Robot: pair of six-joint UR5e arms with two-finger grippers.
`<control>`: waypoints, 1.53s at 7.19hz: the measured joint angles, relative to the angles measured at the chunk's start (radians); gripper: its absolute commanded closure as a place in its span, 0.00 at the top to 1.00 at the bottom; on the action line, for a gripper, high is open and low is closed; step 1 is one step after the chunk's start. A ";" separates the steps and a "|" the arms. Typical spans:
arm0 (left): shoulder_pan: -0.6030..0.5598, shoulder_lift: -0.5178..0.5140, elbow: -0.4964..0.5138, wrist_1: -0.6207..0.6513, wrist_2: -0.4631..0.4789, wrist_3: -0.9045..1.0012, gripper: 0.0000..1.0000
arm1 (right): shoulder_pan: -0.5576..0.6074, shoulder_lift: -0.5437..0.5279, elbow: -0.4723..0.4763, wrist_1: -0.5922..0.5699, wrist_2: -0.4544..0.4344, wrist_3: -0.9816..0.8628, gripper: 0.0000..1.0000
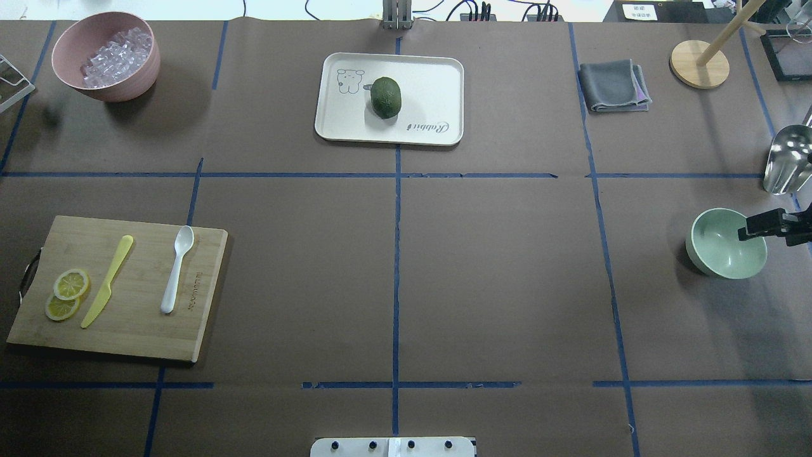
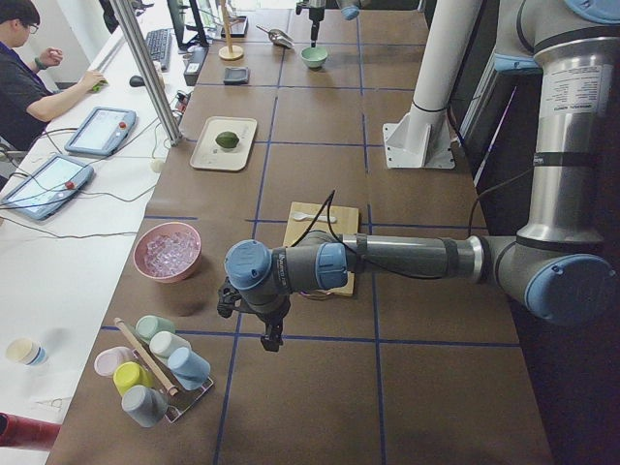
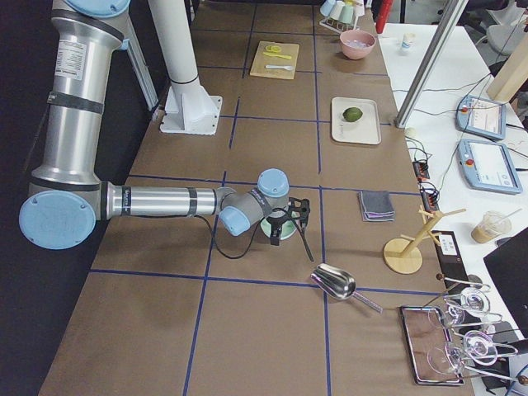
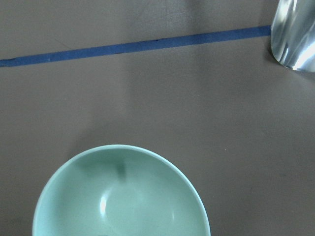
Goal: Place spoon in bowl
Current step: 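Lower the right gripper to the pale green bowl rim and grasp it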
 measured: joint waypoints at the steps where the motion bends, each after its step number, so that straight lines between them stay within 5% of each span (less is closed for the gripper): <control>1: 0.000 0.004 0.000 -0.001 -0.003 0.000 1.00 | -0.006 0.000 -0.014 0.002 -0.009 -0.001 1.00; 3: 0.000 0.006 0.000 -0.002 -0.004 0.000 1.00 | -0.021 0.005 -0.040 0.003 -0.014 -0.002 0.98; 5: 0.000 0.006 -0.002 -0.003 -0.004 0.000 1.00 | -0.043 0.009 -0.058 0.003 -0.018 0.005 0.19; 6: 0.000 0.006 -0.004 -0.004 -0.004 0.000 1.00 | -0.046 0.009 -0.061 0.004 -0.019 0.007 0.02; 11: 0.000 0.006 -0.022 -0.011 -0.004 -0.005 1.00 | -0.027 -0.007 -0.020 0.041 0.011 0.013 0.00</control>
